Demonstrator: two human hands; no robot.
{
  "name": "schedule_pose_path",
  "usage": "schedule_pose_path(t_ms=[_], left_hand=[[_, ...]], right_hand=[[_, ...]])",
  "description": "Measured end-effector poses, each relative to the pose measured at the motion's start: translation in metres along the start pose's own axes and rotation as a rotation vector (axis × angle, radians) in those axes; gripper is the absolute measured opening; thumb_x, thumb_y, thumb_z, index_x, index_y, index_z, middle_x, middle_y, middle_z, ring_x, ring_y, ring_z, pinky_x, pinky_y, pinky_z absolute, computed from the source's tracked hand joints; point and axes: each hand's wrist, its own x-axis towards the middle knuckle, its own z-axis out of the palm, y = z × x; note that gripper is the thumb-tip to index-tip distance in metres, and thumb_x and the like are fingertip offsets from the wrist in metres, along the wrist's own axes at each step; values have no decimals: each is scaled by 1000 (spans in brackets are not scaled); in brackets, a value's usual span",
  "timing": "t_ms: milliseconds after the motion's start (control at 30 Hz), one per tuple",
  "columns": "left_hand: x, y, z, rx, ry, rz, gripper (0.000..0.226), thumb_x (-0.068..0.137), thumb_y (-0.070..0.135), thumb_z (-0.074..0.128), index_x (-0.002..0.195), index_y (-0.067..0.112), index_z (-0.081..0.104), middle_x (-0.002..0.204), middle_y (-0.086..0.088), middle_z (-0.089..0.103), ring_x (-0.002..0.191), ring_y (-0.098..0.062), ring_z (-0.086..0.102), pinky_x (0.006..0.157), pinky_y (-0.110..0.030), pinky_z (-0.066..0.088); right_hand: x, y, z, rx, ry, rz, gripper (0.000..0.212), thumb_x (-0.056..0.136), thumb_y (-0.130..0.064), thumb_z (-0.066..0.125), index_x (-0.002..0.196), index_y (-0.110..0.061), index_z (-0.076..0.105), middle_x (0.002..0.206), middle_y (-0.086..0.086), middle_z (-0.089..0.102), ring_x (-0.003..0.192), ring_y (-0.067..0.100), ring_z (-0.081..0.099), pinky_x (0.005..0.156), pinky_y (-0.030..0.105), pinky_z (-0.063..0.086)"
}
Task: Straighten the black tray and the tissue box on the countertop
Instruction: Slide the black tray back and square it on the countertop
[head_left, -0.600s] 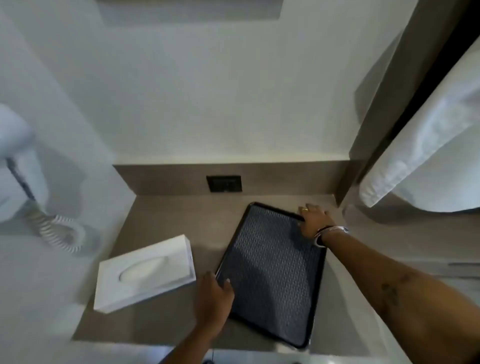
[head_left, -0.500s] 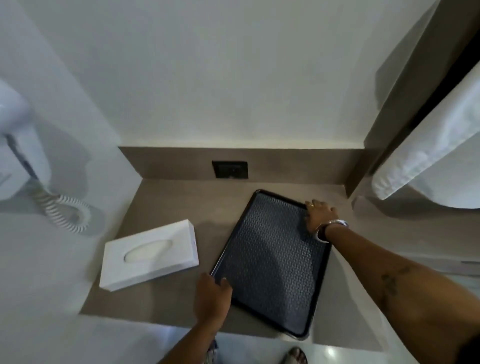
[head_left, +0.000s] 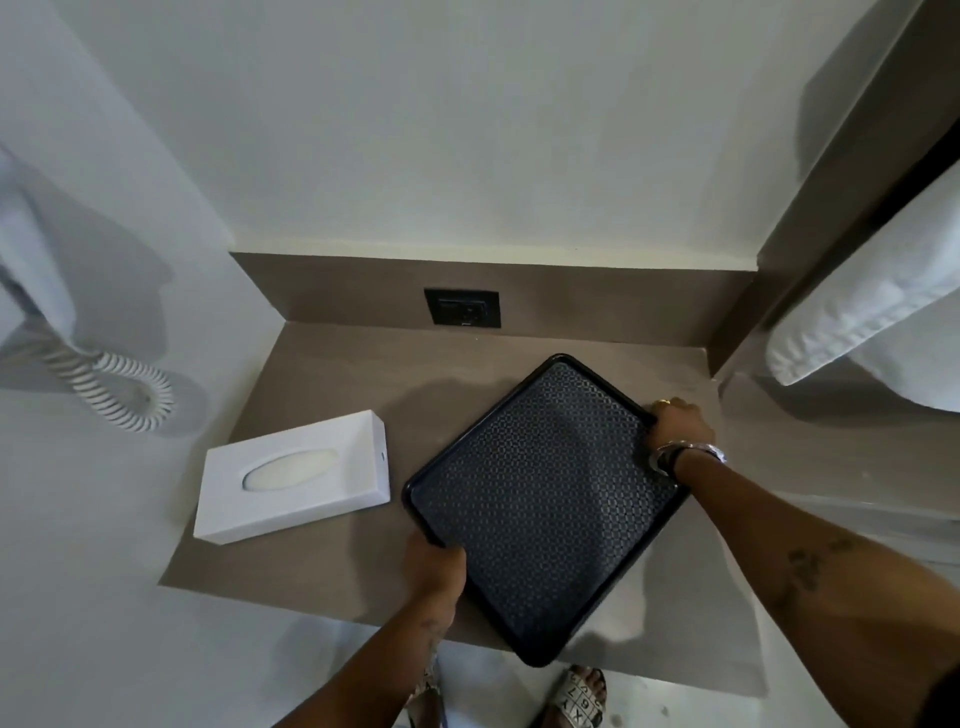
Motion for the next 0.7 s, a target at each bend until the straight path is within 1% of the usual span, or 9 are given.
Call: schedule_pose_path(t_ms=[67,133,233,333,400,467,500,600,700], left_hand=[[6,11,-2,-7,1,101,12,93,12,60,95,0,60,91,-15,62,81,-28,59,72,-38,51],[15,27,-4,9,-23,209,5,92,7,58,87,8,60,86,-9,64,79,-23,61,65,-31,49],[34,54,-6,107,-43,420,40,89,-5,53,58,19,50,60,3,55,58,-13,53,48,-23,41],[55,77,-6,243,-85,524,35,88,-2,55,63,21,57,64,8,60,60,-9,56,53,-27,43],[69,86,-6,286,-115,564,23,88,-1,56,72,13,65,72,1,67,66,-15,62,55,-29,49],[80,89,-7,316,-130,592,16,87,-4,56,77,2,67,76,-9,70,70,-24,64,60,-33,51],[83,89,-8,329,-127,596,19,86,-5,55,73,2,66,73,-9,69,68,-25,63,58,-32,49],[91,87,-11,326,-112,614,39,84,-11,52,55,15,51,60,-1,57,59,-19,52,53,-27,41],[90,86,-12,337,-65,603,36,82,-13,50,56,11,47,67,-12,58,64,-25,54,61,-33,44]], right_hand=[[-8,11,2,121,28,50,36,84,-8,58,117,-17,70,118,17,63,110,37,56,90,42,51],[-20,23,7,271,61,128,30,85,-5,58,110,-9,73,116,22,65,104,39,61,90,41,52],[-47,36,19,442,117,299,24,85,-6,60,105,-4,73,114,22,68,101,40,64,89,41,52],[-81,34,31,558,161,422,15,83,-5,61,93,-6,74,100,20,72,92,39,66,82,39,54],[-99,31,39,604,184,451,13,83,-3,61,88,-4,73,89,19,71,88,38,66,79,37,53],[-112,26,47,613,185,461,14,85,-5,60,90,-4,73,94,21,72,87,36,66,79,35,51],[-116,24,50,610,187,460,15,87,-6,59,91,-5,74,97,21,72,88,36,65,79,33,50],[-125,14,57,600,213,460,15,90,-6,60,95,-3,74,102,21,71,90,35,63,75,28,44],[-128,9,61,597,203,456,17,92,-5,59,101,-1,73,108,22,69,94,36,62,80,32,47]])
